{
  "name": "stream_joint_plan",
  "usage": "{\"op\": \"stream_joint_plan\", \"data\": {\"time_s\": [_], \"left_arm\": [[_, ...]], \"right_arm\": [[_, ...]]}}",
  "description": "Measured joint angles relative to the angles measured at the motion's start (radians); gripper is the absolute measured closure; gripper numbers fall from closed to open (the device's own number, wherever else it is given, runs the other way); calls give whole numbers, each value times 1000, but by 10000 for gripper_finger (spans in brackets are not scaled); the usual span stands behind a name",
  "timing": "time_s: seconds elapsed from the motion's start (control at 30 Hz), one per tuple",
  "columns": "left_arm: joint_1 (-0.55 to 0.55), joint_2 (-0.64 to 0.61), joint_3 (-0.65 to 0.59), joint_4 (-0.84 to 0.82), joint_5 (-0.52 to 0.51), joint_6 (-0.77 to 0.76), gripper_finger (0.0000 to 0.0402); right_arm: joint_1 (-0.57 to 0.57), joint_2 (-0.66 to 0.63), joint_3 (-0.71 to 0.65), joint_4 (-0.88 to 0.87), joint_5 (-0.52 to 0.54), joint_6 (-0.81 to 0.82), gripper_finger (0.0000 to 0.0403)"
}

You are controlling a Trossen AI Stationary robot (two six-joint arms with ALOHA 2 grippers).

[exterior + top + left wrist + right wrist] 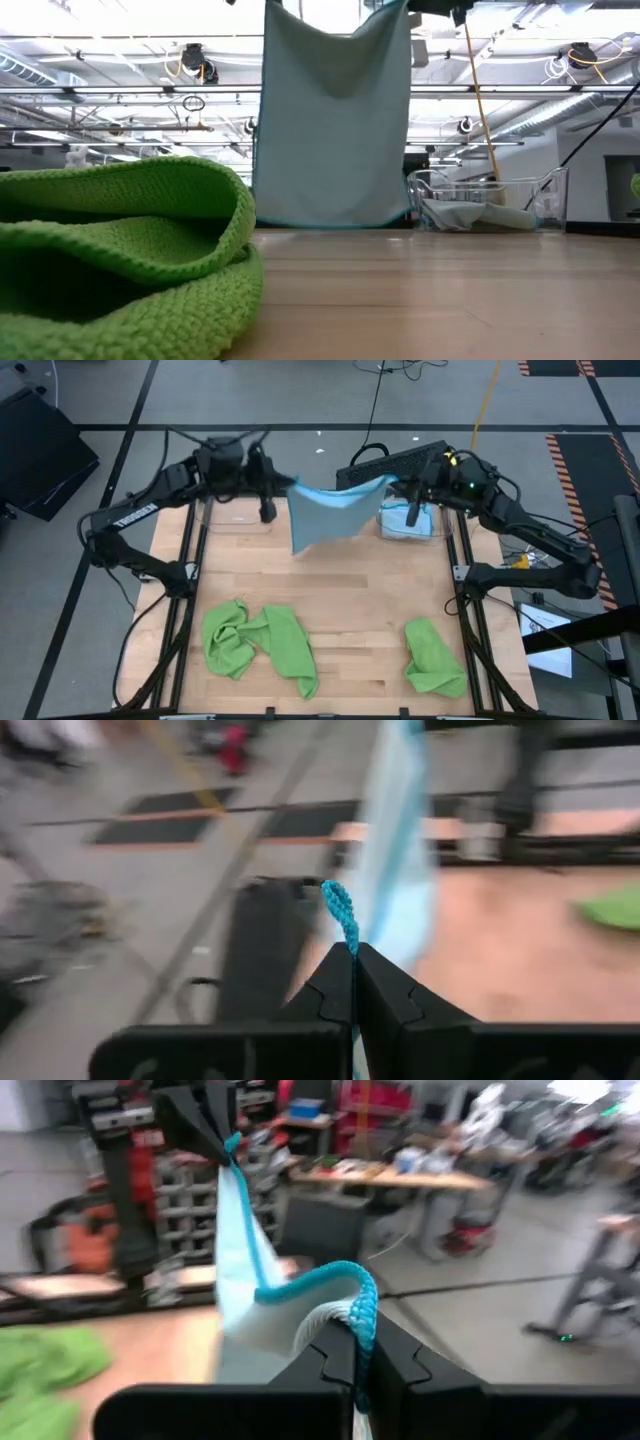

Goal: Fold microfiber towels
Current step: Fold the blue microfiber cloth

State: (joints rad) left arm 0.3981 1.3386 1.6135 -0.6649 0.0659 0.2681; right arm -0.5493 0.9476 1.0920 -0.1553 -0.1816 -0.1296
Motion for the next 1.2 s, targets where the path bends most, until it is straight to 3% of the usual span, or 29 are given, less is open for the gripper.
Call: {"op": "stream_joint_plan", "data": {"time_s": [0.13, 0.33, 0.6, 0.83, 1.03, 1.2], "left_arm": [[-114, 0, 0, -46, 25, -14, 396], [-327, -1, -20, -126, -124, -66, 396], [-543, -14, -271, -91, -198, -296, 395], [-770, -13, -443, 26, -309, -464, 398], [-915, -12, -514, 123, -443, -560, 391], [-1020, -12, -530, 118, -596, -641, 397]], "right_arm": [[53, -43, 0, -104, -33, 37, 402], [192, -142, -109, -234, -34, 140, 402], [377, -275, -370, -170, -87, 371, 403], [561, -288, -490, -149, -80, 557, 403], [752, -274, -565, -22, 33, 672, 403], [917, -238, -584, 2, 197, 738, 403]]}}
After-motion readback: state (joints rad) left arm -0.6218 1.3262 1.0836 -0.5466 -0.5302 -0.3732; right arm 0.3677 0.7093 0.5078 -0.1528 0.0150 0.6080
